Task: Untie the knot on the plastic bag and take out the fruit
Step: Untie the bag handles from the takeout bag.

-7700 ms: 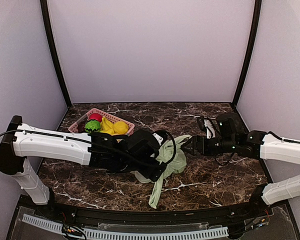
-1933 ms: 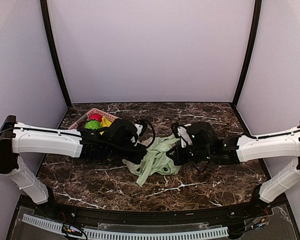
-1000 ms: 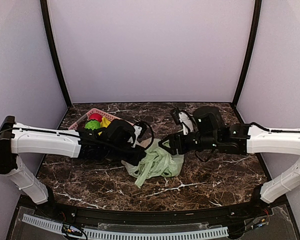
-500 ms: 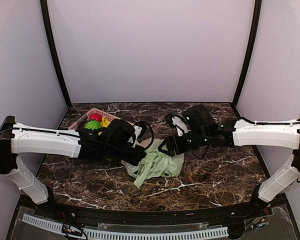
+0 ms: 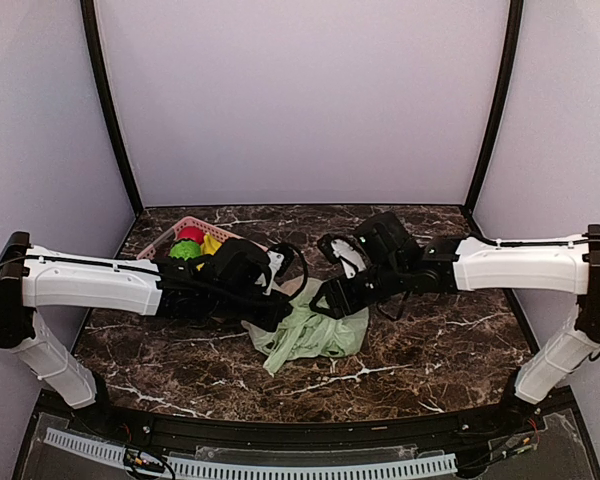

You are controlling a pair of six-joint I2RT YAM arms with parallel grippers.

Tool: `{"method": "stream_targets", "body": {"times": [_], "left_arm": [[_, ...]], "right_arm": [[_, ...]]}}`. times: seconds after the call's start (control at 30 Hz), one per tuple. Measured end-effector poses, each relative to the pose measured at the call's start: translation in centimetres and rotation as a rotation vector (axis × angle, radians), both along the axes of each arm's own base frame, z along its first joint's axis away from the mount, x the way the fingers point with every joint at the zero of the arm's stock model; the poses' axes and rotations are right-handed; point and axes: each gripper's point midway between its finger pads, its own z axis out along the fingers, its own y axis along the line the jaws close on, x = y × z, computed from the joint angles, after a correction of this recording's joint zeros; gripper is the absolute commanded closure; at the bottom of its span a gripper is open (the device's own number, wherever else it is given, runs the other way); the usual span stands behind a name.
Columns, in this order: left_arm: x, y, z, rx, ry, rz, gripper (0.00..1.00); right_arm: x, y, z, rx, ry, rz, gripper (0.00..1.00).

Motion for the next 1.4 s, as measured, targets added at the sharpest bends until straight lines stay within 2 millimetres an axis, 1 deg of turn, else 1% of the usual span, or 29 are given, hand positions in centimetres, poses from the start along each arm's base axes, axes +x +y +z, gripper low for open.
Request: {"method": "stream_targets", "body": {"times": [0.1,0.3,0.5,0.57,0.7,0.8,1.0,1.03,1.4], "left_arm": [[0.0,0.0,0.0,0.000,0.000,0.000,0.99],[0.0,0.0,0.0,0.001,0.000,0.000,0.99],[0.0,0.0,0.0,0.001,0.000,0.001,0.99],[0.0,0.0,0.0,0.001,0.000,0.001,0.99],[0.0,0.0,0.0,0.001,-0.002,0.002,0.99],[0.1,0.1,0.1,0.001,-0.004,0.004,0.99],[0.1,0.1,0.1,0.002,-0.006,0.007,0.99],[0.1,0.1,0.1,0.002,-0.006,0.007,0.99],[0.3,0.2,0.1,-0.003,-0.004,0.027,0.99]], "right_arm": [[-0.4,0.7,0.0,-0.013,-0.008,0.018,0.40],[-0.6,1.9,0.0,-0.052,-0.047,0.024,0.47],[-0.2,1.6,-1.5,-0.122,-0.051,0.000,0.52],[-0.2,1.4,-1.7,-0.133,-0.052,-0.005,0.55],[0.0,1.2,-1.7,-0.143,-0.061,-0.018,0.67],[0.2,1.1,-1.7,-0.148,-0.064,-0.030,0.79],[0.4,1.0,-1.7,-0.151,-0.070,-0.046,0.99],[0.4,1.0,-1.7,-0.151,-0.070,-0.048,1.00],[0.4,0.6,-1.8,-0.136,-0.071,-0.070,1.00]]}}
